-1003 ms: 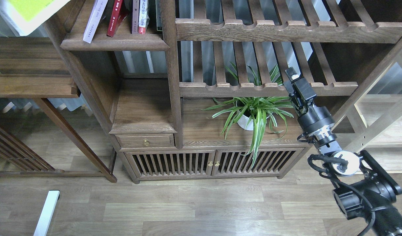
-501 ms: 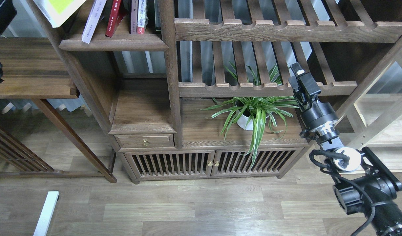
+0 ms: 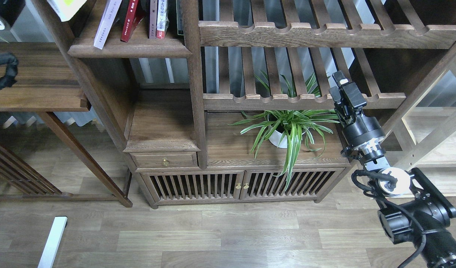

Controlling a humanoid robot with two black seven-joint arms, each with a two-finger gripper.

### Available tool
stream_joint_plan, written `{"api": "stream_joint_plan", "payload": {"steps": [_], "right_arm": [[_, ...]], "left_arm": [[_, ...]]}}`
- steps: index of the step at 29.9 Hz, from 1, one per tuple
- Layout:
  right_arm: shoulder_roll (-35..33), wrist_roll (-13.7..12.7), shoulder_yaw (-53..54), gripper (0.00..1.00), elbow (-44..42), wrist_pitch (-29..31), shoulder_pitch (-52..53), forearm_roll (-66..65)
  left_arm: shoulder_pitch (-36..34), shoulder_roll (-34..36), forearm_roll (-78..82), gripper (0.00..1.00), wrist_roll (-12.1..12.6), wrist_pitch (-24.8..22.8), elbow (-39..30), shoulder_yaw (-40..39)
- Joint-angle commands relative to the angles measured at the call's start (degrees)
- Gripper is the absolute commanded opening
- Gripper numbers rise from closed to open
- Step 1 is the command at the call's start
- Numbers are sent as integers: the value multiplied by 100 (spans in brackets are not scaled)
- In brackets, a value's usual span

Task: Organize books on shelf

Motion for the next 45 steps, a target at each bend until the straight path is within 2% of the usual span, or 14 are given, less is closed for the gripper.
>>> {"api": "stream_joint_plan", "payload": {"steps": [1,13,19,27,38,45], "right_arm": [[-1,-8,103,83,1,0,-1,3],[-1,0,235,83,27,0,-27,38],[-2,0,384,83,36,0,-89,64],[-28,-8,525,83,45,0,-186,108],[-28,-26,595,83,45,0,-238,117],[-28,-26,595,83,45,0,-300,117]], "left_arm": [[-214,-11,9,3,10,26,140,164],[-486,-11,9,4,72,88,544,340],[-995,-54,9,5,72,88,1071,788],[-1708,-511,9,8,63,88,1968,1298],[-1840,-758,9,8,2,97,2495,1369],[-1893,-758,9,14,-33,88,2820,1378]]}}
